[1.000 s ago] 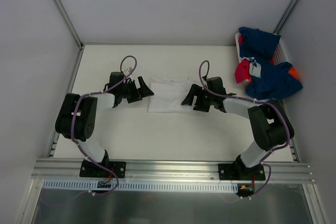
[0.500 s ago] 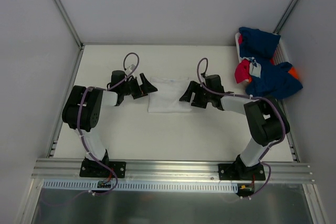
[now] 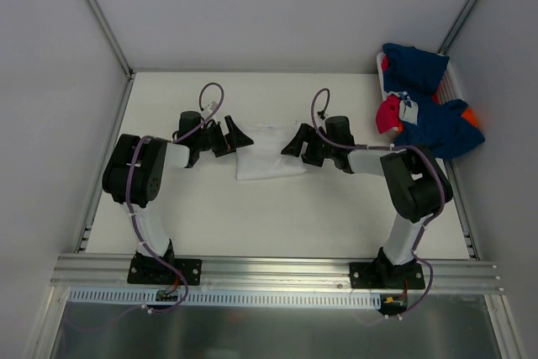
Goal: Fold and stack the t-shirts
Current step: Put the neatly folded tshirt into the corner of the board with the left arm
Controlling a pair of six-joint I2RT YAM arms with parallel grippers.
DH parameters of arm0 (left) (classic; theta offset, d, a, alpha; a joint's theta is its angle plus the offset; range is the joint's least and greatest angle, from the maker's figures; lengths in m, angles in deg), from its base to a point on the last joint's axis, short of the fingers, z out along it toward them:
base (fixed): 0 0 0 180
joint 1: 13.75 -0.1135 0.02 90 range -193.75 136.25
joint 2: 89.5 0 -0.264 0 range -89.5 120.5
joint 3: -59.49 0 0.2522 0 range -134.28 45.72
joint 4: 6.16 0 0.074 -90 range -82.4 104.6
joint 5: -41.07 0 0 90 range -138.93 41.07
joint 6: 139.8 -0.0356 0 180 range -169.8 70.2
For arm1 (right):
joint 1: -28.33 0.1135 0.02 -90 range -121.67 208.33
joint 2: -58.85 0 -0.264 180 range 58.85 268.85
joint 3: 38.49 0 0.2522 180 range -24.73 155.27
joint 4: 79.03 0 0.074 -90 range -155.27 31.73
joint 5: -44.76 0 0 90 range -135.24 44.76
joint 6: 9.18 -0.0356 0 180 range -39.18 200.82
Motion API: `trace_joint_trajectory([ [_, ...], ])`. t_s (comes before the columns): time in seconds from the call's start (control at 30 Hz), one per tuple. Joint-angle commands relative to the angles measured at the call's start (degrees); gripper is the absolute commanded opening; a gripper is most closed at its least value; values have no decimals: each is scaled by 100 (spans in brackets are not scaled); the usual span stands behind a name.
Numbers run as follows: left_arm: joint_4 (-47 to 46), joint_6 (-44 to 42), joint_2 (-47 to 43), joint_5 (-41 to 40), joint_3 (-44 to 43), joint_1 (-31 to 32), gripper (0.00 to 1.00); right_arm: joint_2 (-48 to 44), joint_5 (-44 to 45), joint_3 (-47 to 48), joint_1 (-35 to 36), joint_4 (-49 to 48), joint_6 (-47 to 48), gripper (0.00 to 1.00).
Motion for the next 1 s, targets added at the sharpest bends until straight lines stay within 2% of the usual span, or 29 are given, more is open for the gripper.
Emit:
trace_joint_trajectory([
  [0.0,343,-9,350,-58,57,-27,99,300,-32,21,12,-85,-76,85],
  [0.2,150,106,464,4,110,35,99,458,-102,83,64,-164,-111,84],
  [0.43,0,202,570,39,49,202,86,590,-146,136,187,-269,-208,84],
  [0.53,-8,220,631,74,-39,281,68,573,-146,101,231,-278,-208,84],
  [0.57,-9,220,649,74,-48,316,58,555,-146,74,223,-278,-199,84],
  [0.67,-35,229,649,57,-39,325,43,485,-137,21,232,-278,-182,84],
  [0.7,-44,238,649,74,-31,334,33,476,-137,-22,240,-287,-181,84],
  [0.77,-35,229,649,74,-30,325,23,441,-137,-58,240,-296,-173,84],
  [0.8,-26,211,649,74,-39,334,1,415,-137,-93,240,-313,-181,84],
  [0.93,499,10,509,-232,-101,325,0,309,-128,-207,249,-313,-146,84],
  [0.97,945,-165,369,-538,-127,334,0,274,-128,-233,249,-313,-138,84],
])
